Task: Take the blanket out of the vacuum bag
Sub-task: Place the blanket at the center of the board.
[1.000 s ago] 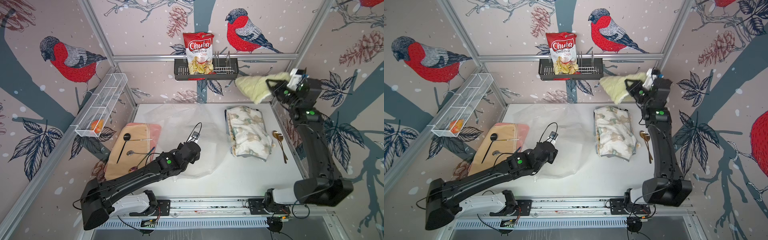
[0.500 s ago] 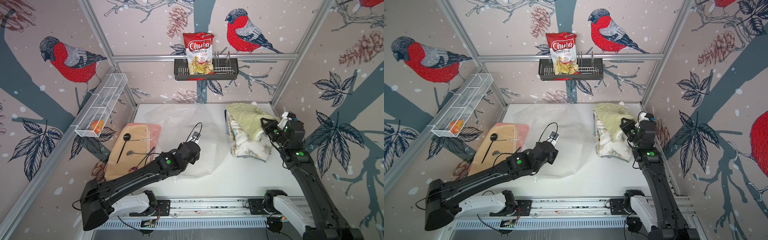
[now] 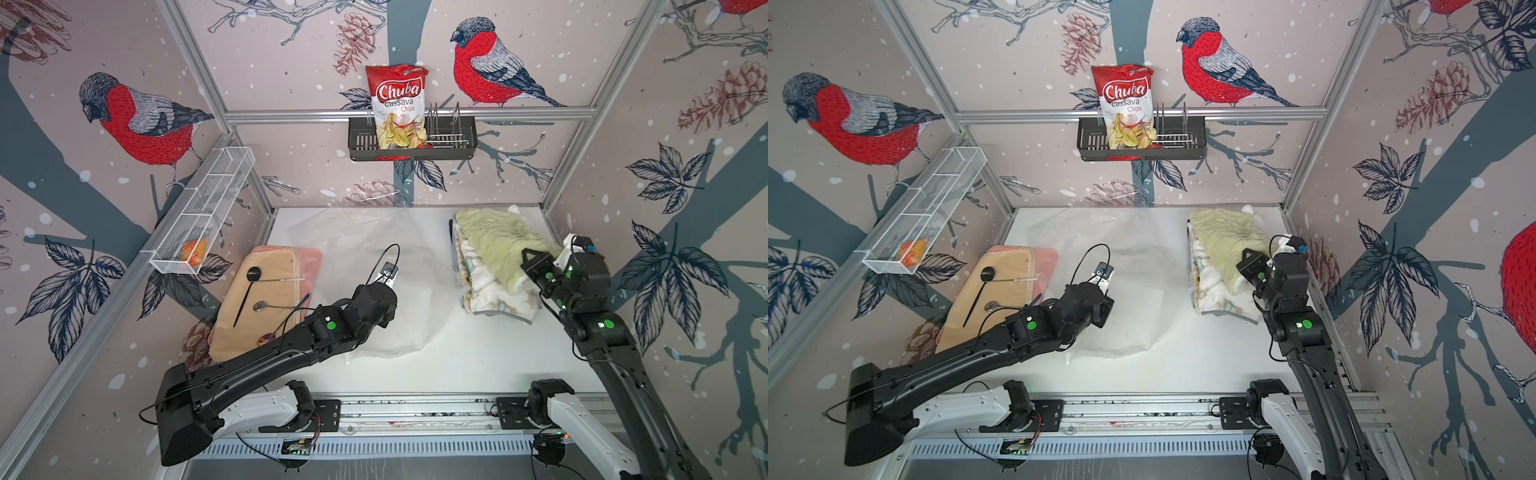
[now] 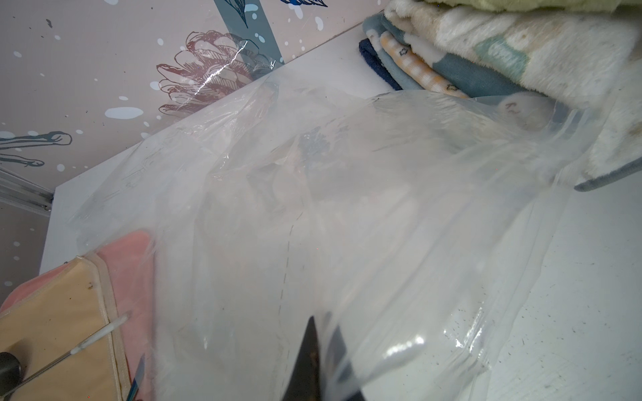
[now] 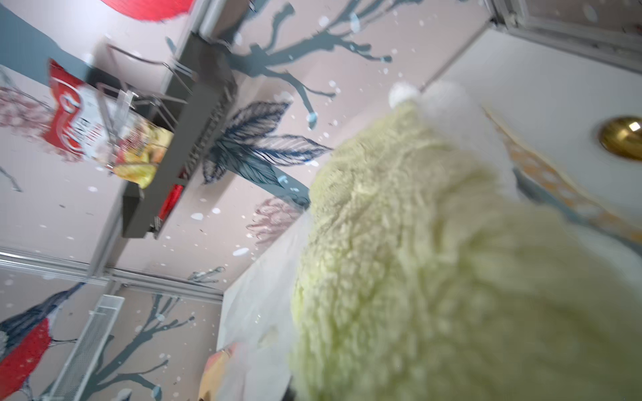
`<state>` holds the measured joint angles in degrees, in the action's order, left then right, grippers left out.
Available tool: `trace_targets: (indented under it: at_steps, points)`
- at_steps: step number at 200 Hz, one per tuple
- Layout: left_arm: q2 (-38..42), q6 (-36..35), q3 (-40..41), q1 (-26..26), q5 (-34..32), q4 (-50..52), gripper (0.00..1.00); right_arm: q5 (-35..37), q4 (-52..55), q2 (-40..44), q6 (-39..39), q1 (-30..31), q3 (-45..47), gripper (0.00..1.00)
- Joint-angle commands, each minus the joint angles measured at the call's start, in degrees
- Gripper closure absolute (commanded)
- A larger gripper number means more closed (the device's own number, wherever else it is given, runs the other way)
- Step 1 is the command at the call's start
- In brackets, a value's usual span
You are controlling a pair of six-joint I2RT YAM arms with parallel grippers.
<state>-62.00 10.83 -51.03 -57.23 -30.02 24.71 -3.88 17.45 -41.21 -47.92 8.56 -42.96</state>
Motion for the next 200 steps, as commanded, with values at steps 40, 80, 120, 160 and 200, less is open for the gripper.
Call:
trace_targets:
  at_steps: [40, 80, 120, 160, 200]
  points:
    - [-0.2, 0.3, -0.3, 0.1, -0.1, -1.1, 0.98, -0.6, 6.4, 8.7, -2.1, -0.3, 9.8, 0.32]
    - [2.0, 0.2, -0.6, 0.1, -0.1, -1.3, 0.51, 2.8, 17.5, 13.6, -0.3, -0.8, 2.4, 0.21]
    - [13.2, -2.9, 3.1, 0.1, 6.5, -8.8, 0.36, 0.1, 22.3, 17.3, -1.3, 0.4, 0.0, 0.28]
    - [21.6, -3.8, 6.4, 0.0, 11.1, -14.8, 0.56, 2.5, 26.4, 21.3, -1.2, 0.5, -1.5, 0.44]
    - [19.8, -3.9, 5.9, 0.0, 12.6, -14.4, 0.68, 0.8, 26.2, 18.0, 2.8, -0.6, -5.3, 0.74]
